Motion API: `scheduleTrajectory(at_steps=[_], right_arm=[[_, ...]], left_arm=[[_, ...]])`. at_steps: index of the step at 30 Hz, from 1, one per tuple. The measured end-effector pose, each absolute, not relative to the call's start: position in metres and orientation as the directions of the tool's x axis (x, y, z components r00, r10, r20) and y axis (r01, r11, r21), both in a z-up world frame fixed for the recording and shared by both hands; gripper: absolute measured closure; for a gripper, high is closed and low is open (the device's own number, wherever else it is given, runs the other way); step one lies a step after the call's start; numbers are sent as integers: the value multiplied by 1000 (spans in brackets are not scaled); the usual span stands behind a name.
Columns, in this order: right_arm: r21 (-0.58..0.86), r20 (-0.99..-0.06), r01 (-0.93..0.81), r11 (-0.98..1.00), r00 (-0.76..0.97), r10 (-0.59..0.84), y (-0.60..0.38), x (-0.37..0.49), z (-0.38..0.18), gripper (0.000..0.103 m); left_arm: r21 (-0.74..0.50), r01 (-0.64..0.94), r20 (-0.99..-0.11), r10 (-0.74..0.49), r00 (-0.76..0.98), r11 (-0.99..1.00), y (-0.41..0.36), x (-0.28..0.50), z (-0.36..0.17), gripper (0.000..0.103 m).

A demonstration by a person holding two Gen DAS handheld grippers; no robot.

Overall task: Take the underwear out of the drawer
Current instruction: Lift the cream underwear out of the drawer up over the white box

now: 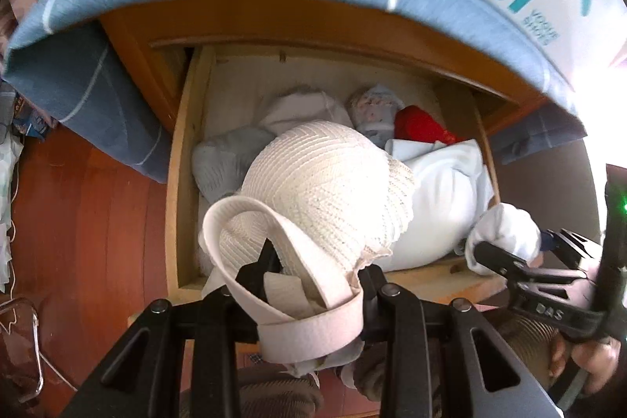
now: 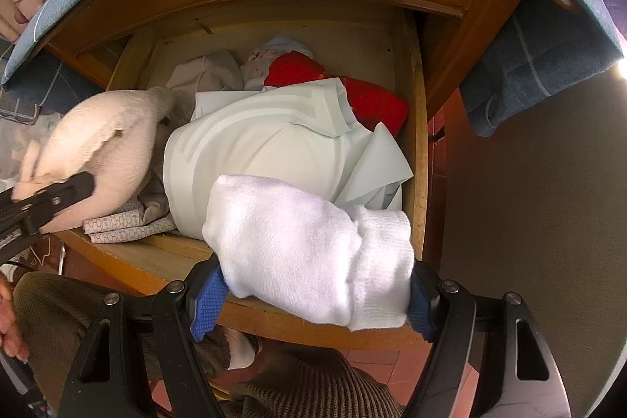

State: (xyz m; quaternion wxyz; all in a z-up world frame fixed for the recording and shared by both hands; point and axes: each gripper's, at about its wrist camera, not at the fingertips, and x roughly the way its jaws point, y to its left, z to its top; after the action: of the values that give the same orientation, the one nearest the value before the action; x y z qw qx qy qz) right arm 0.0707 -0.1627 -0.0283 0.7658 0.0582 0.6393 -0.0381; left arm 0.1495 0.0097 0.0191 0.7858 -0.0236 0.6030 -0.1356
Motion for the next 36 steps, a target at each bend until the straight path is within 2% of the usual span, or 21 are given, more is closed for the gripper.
scheduleTrajectory(at_steps=[16,28,36], right_arm=[[32,-984,133,991,179,7,-161,70,-28,30],[22,-984,131,991,179,-2,-159,71,-27,30],[20,-983,127,992,184,-4,-158,71,-26,30]], left_arm=[[-196,267,-898,-283,338,943,28,120,99,71],[-149,324,-810,-303,501,934,32,108,210,71],[-119,323,-718,-306,625,939,31,140,287,71]])
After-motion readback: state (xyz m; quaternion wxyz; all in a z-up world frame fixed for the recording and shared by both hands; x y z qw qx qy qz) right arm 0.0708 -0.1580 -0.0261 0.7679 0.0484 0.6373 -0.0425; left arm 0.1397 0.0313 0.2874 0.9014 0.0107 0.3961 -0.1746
